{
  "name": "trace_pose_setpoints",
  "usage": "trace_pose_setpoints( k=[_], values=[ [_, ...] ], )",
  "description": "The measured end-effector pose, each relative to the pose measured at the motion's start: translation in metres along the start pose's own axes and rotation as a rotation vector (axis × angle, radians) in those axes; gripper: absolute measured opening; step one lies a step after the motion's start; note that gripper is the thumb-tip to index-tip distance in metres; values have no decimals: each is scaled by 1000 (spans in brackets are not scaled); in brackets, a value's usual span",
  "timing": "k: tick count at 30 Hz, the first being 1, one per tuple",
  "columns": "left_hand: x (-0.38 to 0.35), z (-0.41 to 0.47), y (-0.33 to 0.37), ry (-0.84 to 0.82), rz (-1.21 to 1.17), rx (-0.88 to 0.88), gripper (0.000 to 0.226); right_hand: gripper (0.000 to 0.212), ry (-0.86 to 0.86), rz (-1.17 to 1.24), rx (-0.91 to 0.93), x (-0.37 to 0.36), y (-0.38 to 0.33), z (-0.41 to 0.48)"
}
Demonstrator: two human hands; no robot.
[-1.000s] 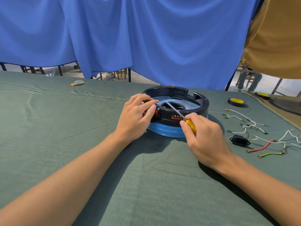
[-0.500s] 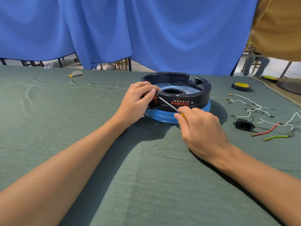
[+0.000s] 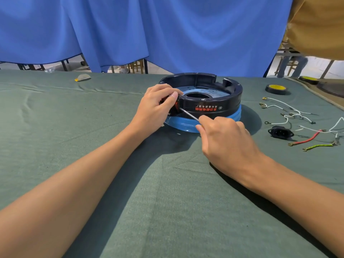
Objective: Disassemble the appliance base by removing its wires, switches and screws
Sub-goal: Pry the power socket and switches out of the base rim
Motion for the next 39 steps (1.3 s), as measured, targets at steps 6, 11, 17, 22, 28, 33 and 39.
trace_pose_setpoints(
  k=[6,11,17,22,28,33,39],
  values=[
    [0,-1,0,-7,1,5,25,24,-81,-90,-3,26,-7,12],
    [-2,-1,0,1,-14,18,24,13,-177,28,-80,43,9,34],
    [-2,0,0,7,-40,23,24,24,-289,532,-222,42,48,45],
    [-2,0,-2,16,-74,31,27,32,-293,402,-151,36,44,47],
    [-2,0,-4,11,-77,8,28,28,-118,156,-121,18,19,20],
    [1,0,-4,-4,-111,27,28,31,-2,195,-85,6,18,17],
    [4,-1,-5,-61,-187,66,32,30,11,561,-158,-6,28,18]
  ],
)
Point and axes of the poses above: each hand's wrist, its own z-axis towards the middle knuckle, its own x-axis out of the back of the hand, y = z × x, the point moved 1 cm from there along z, towards the middle knuckle, and after that the axes turned 13 degrees about x, right-handed, at the moved point
